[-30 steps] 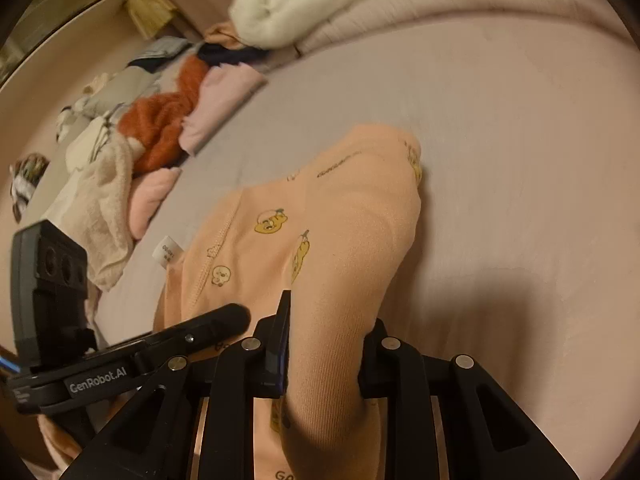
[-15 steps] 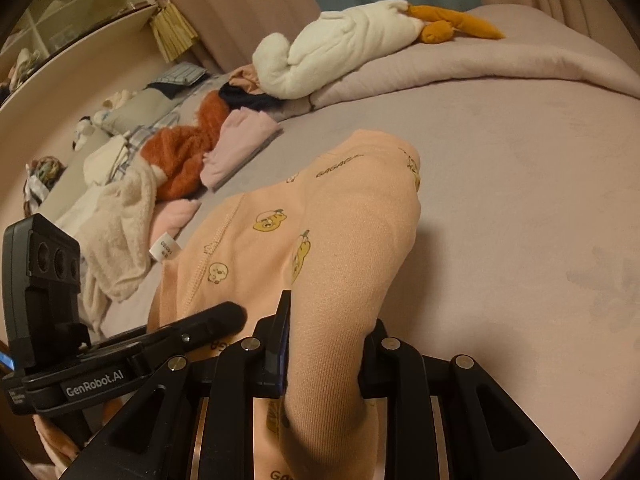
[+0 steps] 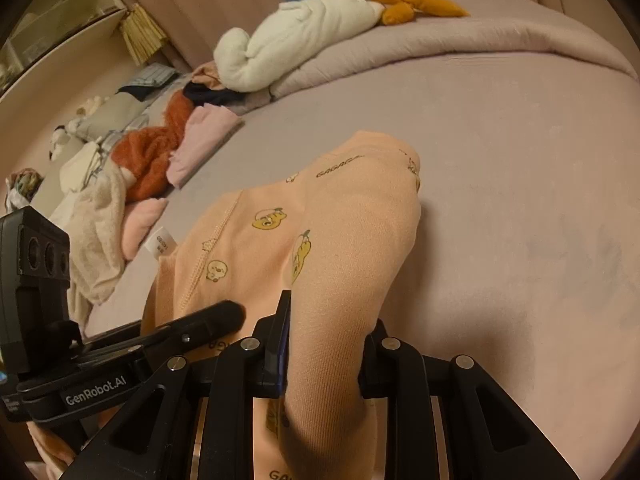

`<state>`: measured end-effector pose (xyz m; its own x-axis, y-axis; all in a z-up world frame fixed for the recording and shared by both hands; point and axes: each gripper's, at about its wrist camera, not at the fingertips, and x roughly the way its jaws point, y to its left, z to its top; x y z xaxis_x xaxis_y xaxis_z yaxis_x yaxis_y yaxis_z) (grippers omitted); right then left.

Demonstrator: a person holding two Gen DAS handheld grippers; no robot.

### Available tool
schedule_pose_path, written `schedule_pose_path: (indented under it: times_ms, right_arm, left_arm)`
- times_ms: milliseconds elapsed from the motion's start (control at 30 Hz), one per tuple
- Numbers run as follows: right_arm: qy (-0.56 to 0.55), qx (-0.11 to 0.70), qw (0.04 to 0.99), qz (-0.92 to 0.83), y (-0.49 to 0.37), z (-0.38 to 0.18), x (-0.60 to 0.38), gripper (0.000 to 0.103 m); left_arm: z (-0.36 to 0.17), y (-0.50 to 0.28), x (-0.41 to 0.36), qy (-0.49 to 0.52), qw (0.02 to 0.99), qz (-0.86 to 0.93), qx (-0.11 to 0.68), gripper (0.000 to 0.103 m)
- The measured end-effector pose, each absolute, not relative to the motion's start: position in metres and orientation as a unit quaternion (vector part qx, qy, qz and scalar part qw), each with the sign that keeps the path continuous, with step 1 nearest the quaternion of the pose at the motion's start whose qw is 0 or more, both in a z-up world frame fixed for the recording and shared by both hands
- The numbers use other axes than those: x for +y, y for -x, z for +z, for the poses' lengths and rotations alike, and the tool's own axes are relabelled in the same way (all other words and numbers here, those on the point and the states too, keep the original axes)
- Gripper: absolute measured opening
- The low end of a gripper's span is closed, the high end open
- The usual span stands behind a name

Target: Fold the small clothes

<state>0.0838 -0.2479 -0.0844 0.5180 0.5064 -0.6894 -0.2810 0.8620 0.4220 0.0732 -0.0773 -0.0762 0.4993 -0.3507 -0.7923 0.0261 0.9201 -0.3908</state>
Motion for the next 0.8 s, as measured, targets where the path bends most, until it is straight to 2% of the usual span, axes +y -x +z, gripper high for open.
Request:
schedule_pose_path:
  times_ms: [333,433,500,600,667,800]
  right_arm:
    - [-0.127,0.466,0.848,0.217,-0.098,-0.115,-0.243,0.026]
    - [-0.126,0.476,0.845,0.209,-0.101,-0.122,-0.243,0.026]
    - [-0.119,0.485,0.844,0.198,-0.102,-0.125,-0.243,0.031]
    - [-0.109,0.487,0.847,0.184,-0.099,-0.123,-0.244,0.043]
    - [-0.102,0.483,0.852,0.174,-0.097,-0.12,-0.246,0.057]
    - [-0.101,0.452,0.871,0.163,-0.084,-0.098,-0.255,0.072]
  left_arm:
    - [-0.107,-0.092,-0.081,0.163,0.832,-0.096,0.522,0.031]
    - [-0.113,-0.098,-0.085,0.161,0.825,-0.091,0.533,0.035]
    - [-0.113,-0.1,-0.087,0.16,0.824,-0.089,0.536,0.039]
    - [-0.106,-0.099,-0.086,0.157,0.828,-0.088,0.53,0.057]
    - [-0.096,-0.096,-0.084,0.157,0.836,-0.091,0.518,0.073]
    - [-0.067,-0.086,-0.083,0.143,0.858,-0.094,0.484,0.087]
